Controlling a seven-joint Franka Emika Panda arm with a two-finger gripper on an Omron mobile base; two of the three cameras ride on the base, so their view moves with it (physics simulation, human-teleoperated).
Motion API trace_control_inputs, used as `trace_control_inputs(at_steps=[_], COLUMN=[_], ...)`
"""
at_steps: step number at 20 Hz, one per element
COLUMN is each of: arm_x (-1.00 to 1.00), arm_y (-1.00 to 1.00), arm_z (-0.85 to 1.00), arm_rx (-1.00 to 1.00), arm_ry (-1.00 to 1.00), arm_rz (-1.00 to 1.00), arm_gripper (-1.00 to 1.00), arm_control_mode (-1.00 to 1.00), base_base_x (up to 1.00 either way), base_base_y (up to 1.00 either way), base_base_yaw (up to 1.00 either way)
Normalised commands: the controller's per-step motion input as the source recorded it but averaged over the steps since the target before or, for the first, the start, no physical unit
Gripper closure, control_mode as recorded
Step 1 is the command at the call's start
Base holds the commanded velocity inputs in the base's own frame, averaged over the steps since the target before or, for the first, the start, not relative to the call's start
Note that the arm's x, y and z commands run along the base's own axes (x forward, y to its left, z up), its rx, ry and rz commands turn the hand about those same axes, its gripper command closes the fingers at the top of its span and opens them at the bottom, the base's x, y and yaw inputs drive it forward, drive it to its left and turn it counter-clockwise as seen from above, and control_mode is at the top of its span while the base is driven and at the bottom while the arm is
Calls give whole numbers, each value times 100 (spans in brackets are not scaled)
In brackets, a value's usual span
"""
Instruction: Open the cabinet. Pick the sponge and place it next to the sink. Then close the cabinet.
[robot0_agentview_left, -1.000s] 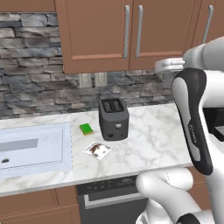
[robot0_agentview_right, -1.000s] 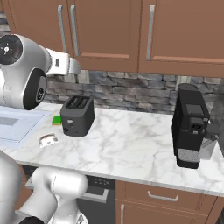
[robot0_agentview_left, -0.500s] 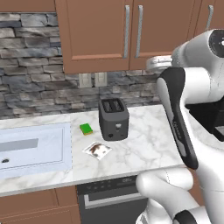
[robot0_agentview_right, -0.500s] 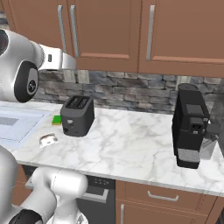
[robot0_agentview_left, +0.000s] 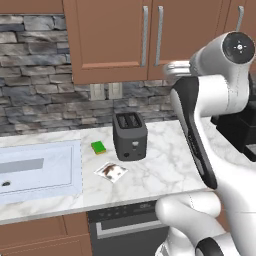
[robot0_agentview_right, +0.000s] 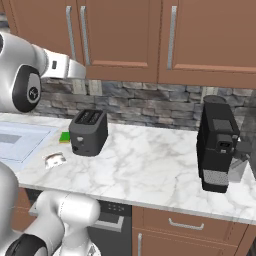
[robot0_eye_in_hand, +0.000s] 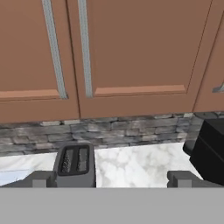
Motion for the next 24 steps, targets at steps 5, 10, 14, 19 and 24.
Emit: trace_control_inputs(at_steps=[5,10,14,19,24], arm_x=[3,0,0,0,4], arm_y=[0,0,0,0,0], arm_z=[15,3,0,0,0], arm_rx=[4,7,5,6,3], arm_ry=[0,0,0,0,0], arm_rz=[0,2,8,11,11], arm_gripper=[-100,-100,-100,-100,-100], arm_control_mode=[-100,-100,-100,-100,-100], base_base_x=[0,0,0,0,0], base_base_y=[0,0,0,0,0], base_base_yaw=[0,0,0,0,0])
